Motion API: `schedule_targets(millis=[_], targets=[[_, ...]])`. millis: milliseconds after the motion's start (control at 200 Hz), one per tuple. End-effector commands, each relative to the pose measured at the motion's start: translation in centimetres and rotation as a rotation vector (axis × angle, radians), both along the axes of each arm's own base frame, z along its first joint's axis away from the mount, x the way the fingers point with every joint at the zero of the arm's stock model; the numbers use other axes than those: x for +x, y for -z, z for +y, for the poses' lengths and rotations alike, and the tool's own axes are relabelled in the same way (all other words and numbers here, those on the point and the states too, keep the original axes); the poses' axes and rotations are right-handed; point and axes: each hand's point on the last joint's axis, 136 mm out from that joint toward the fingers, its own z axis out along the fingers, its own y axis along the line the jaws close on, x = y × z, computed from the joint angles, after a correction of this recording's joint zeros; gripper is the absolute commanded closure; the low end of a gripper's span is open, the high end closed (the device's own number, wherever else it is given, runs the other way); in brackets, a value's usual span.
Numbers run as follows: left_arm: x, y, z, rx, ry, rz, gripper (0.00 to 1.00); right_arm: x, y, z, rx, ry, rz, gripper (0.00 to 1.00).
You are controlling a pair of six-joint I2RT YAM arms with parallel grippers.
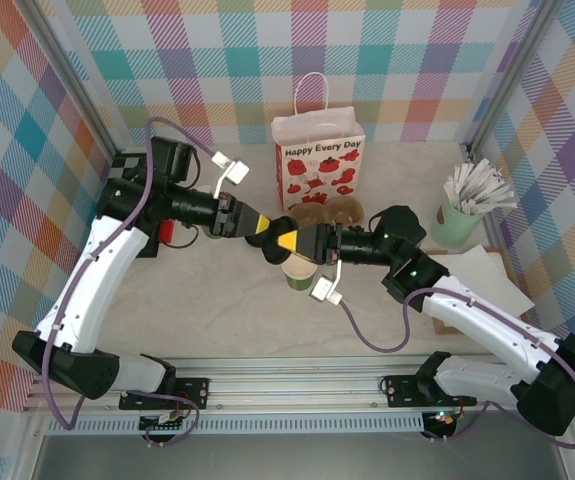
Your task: Pack the takeout coffee
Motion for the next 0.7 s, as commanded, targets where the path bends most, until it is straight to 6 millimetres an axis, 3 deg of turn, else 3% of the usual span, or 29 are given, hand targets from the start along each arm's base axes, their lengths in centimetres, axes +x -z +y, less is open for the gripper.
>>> schedule_targets(millis=[0,155,420,565,695], targets=[[-2.1,-0.3,-0.2,-0.016,0.087,-0.001,0.55,-0.9,-1.3,0.2,0.004,-0.047,-0.037,1.00],[-2.4,0.9,0.2,0.024,0.079,-0.010,0.51,-0.9,-1.6,0.5,0.010,-0.051,-0.040,1.00],[-1.9,0.8,-0.7,-0.016,0.118,0.006,0.74,-1.4,-1.7,1.0,0.003,-0.075,-0.007,1.00],[-1.6,0.9,-0.9,-0.023,0.117,0.000,0.77,-1.5,-2.1,1.3,0.027,-0.083,0.003,1.00],[-1.6,0.8,-1.3,-0.052,0.135,0.016,0.88,-1.4,-1.8,1.7,0.027,-0.082,0.020,1.00]])
